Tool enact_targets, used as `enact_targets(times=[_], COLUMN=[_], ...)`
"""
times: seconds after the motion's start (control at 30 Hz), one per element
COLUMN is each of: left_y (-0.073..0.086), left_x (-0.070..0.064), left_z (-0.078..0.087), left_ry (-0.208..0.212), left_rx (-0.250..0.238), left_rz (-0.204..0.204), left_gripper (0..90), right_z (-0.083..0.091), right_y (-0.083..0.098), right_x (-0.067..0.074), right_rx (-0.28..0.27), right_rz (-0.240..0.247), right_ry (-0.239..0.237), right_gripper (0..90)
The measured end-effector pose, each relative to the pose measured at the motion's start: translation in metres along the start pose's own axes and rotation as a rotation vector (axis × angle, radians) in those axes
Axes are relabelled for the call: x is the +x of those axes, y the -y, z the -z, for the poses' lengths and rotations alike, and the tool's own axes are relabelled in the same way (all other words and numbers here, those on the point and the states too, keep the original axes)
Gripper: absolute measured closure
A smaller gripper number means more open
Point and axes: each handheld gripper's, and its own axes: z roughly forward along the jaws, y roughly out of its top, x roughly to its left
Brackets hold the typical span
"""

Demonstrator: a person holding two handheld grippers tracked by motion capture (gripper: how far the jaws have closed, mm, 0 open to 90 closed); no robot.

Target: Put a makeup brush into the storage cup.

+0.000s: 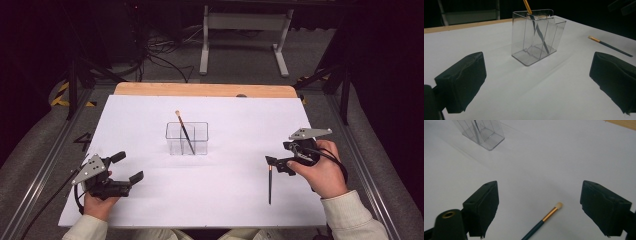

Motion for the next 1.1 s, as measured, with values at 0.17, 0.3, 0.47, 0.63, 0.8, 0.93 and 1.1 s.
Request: enact_targets(times=[0.17, 0.3, 0.47, 0.63, 0.8, 0.93, 1.1], left_y=[0.000, 0.000, 0.000, 0.000, 0.000, 0.000, 0.000], left_x=[0.000, 0.000, 0.000, 0.000, 0.000, 0.000, 0.000], left_z=[0.000, 0.000, 0.000, 0.000, 0.000, 0.000, 0.000], left_ry=[0.000, 0.000, 0.001, 0.000, 0.001, 0.002, 0.005], left_rx=[-0.001, 0.001, 0.001, 0.002, 0.002, 0.002, 0.004], left_rz=[-0.001, 0.000, 0.001, 0.000, 0.001, 0.001, -0.001], left_gripper=[1.6, 1.6, 1.6, 1.6, 1.6, 1.6, 1.6], right_z=[-0.003, -0.008, -0.013, -0.017, -0.022, -0.025, -0.028], right_y=[-0.001, 0.000, 0.001, 0.001, 0.002, 0.001, 0.002], right_x=[0.000, 0.001, 0.001, 0.000, 0.001, 0.002, 0.003], right_rx=[0.040, 0.083, 0.121, 0.156, 0.192, 0.206, 0.226], right_rz=[-0.001, -0.001, -0.001, 0.011, 0.021, 0.027, 0.033], right_ry=[0.007, 0.010, 0.009, 0.011, 0.016, 0.018, 0.017], right_gripper=[16.4, 16.5, 17.6, 17.6, 17.4, 17.2, 17.1])
